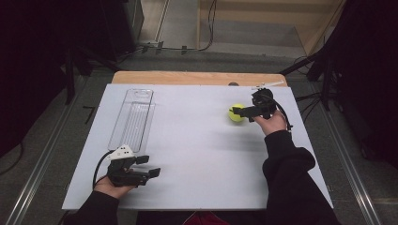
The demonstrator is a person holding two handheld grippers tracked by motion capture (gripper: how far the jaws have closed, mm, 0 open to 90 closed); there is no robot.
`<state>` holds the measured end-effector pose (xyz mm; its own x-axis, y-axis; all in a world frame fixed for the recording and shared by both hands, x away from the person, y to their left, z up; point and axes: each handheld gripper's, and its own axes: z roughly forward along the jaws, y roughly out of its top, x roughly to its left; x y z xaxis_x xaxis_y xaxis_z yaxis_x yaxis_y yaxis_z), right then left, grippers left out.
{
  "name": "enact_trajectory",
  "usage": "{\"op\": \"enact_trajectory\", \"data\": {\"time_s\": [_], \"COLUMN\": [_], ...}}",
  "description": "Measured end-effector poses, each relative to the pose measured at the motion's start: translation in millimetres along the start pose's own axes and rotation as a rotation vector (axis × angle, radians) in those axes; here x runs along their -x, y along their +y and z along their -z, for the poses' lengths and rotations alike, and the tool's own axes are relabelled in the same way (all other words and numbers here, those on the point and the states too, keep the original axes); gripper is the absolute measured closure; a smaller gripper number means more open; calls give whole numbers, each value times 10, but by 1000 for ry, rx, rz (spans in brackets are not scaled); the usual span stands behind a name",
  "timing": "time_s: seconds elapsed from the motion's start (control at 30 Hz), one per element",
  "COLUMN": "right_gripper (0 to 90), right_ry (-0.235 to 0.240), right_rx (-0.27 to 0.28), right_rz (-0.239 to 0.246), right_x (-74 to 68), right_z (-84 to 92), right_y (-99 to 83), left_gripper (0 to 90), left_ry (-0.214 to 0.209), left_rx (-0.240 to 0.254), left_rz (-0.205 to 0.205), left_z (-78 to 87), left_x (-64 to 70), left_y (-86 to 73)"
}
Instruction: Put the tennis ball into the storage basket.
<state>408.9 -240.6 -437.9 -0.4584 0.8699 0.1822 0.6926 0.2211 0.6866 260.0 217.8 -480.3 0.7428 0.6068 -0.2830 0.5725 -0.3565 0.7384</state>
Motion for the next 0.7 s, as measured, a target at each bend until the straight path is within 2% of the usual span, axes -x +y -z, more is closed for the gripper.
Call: {"op": "enact_trajectory", "data": {"time_s": [0.13, 0.3, 0.43, 0.6, 0.7], "right_gripper": [0, 0, 0, 0, 0], "right_ry": [3, -20, -21, -27, -25], "right_rx": [-6, -14, -12, -26, -12], "right_rz": [-10, -8, -19, -6, -8], "right_x": [11, 55, 98, 99, 101], "right_z": [-77, -149, -205, -280, -320], "right_y": [29, 48, 64, 120, 160], "left_gripper": [255, 256, 255, 255, 255], "left_ry": [3, 1, 4, 6, 8], "left_rx": [-2, -5, -2, -7, -11], "left_rz": [-2, -11, -2, -2, 0], "left_z": [-8, -14, -22, -33, -35], "left_x": [7, 11, 2, -3, -8], "left_y": [4, 1, 0, 0, 0]}}
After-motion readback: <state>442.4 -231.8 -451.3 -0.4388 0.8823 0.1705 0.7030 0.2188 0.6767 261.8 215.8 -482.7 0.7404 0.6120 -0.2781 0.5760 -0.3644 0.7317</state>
